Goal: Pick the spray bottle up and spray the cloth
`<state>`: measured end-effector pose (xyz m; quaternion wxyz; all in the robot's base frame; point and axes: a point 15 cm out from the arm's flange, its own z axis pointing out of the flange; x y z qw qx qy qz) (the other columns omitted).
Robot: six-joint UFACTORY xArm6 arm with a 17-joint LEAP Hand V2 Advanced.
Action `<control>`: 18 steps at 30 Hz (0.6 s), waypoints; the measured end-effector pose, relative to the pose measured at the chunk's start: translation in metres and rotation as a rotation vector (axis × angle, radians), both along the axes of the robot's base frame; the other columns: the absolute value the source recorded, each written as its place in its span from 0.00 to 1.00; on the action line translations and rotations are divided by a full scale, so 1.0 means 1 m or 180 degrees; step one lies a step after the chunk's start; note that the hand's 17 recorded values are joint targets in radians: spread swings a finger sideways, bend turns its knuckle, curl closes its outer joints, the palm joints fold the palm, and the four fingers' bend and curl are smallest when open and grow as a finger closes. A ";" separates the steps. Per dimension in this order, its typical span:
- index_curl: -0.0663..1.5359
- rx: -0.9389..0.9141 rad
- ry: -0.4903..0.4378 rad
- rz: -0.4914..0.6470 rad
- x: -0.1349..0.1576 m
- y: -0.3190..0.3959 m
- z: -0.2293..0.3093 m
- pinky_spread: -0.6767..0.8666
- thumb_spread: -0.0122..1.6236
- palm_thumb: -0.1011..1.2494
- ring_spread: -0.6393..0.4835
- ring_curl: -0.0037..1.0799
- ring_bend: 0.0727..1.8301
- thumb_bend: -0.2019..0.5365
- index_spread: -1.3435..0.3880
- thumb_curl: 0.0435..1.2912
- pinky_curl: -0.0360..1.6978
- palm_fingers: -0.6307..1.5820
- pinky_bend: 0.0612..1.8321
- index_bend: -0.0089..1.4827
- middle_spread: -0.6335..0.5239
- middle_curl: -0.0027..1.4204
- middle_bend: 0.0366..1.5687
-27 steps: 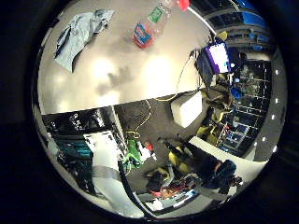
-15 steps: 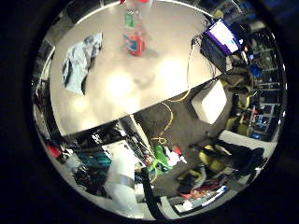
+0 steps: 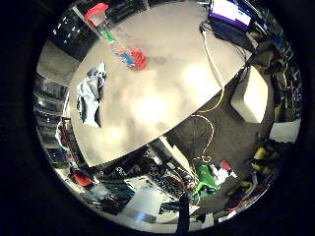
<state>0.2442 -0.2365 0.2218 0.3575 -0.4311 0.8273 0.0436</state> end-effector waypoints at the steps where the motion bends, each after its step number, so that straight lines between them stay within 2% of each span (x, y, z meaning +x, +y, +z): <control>1: 0.20 -0.0003 -0.0013 -0.0022 0.002 -0.005 -0.005 0.69 0.64 0.40 0.73 0.26 0.13 0.22 0.63 0.19 0.22 0.29 0.23 0.10 0.65 0.21 0.10; 6: 0.20 0.0088 -0.0046 -0.0047 0.015 -0.020 -0.020 0.69 0.62 0.35 0.73 0.26 0.14 0.23 0.63 0.18 0.21 0.28 0.24 0.11 0.66 0.22 0.10; 18: 0.20 0.0274 -0.0150 -0.0083 0.052 -0.069 -0.038 0.68 0.61 0.34 0.72 0.25 0.14 0.24 0.64 0.19 0.20 0.28 0.24 0.11 0.66 0.22 0.10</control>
